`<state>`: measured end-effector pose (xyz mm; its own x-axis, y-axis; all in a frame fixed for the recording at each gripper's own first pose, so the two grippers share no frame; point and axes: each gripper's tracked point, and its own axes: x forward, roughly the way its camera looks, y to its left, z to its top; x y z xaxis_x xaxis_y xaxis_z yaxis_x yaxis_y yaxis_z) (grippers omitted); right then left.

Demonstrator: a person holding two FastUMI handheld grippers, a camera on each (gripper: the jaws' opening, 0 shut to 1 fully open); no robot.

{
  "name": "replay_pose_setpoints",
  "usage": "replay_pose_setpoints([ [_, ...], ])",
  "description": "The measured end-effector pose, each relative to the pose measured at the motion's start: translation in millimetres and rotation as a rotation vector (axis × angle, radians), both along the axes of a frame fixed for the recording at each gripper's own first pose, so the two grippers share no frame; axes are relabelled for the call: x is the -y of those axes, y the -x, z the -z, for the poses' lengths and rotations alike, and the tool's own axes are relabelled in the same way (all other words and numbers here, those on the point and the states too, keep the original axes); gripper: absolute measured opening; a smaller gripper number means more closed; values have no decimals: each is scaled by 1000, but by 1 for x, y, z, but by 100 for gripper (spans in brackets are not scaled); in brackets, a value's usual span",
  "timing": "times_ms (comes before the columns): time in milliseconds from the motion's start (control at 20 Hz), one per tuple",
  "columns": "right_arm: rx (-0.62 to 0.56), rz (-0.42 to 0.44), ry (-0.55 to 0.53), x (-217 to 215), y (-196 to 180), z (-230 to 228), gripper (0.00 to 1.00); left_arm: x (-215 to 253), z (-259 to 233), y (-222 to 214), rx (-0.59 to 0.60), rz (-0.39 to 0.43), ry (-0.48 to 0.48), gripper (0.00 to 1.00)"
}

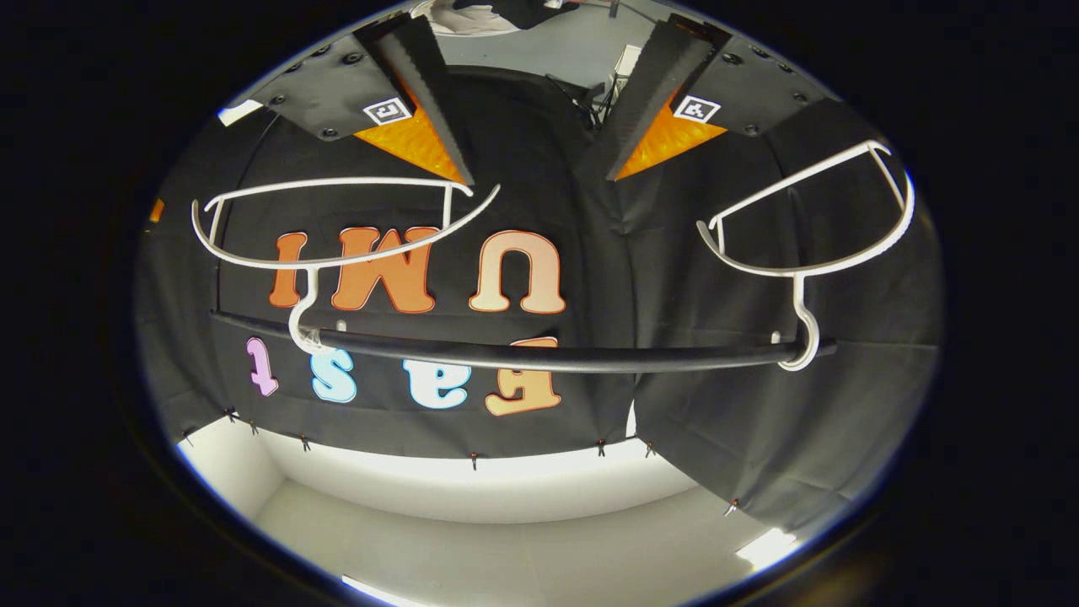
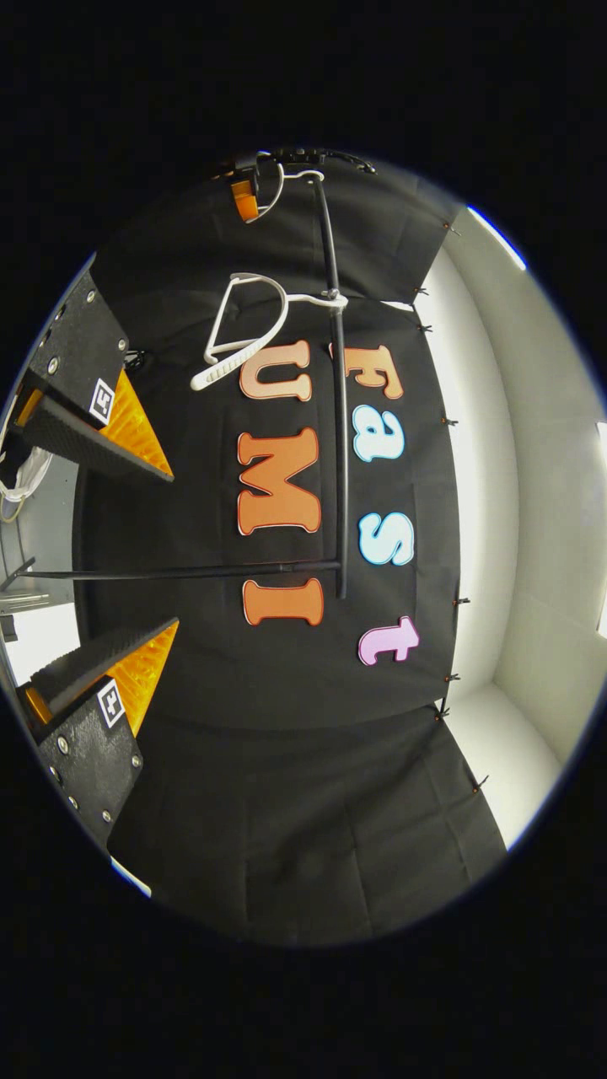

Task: Grasp the clothes on the hanger with both hands and then place them into the laundry hamper below.

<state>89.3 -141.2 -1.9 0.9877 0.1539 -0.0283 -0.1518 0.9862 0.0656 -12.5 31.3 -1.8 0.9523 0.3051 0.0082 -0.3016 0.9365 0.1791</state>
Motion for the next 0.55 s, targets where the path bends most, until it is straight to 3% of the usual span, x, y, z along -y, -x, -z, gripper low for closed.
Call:
replay_pose_setpoints([
  [550, 2, 1, -3, 4, -7, 1, 94, 0, -3, -8, 10, 0, -10, 97],
])
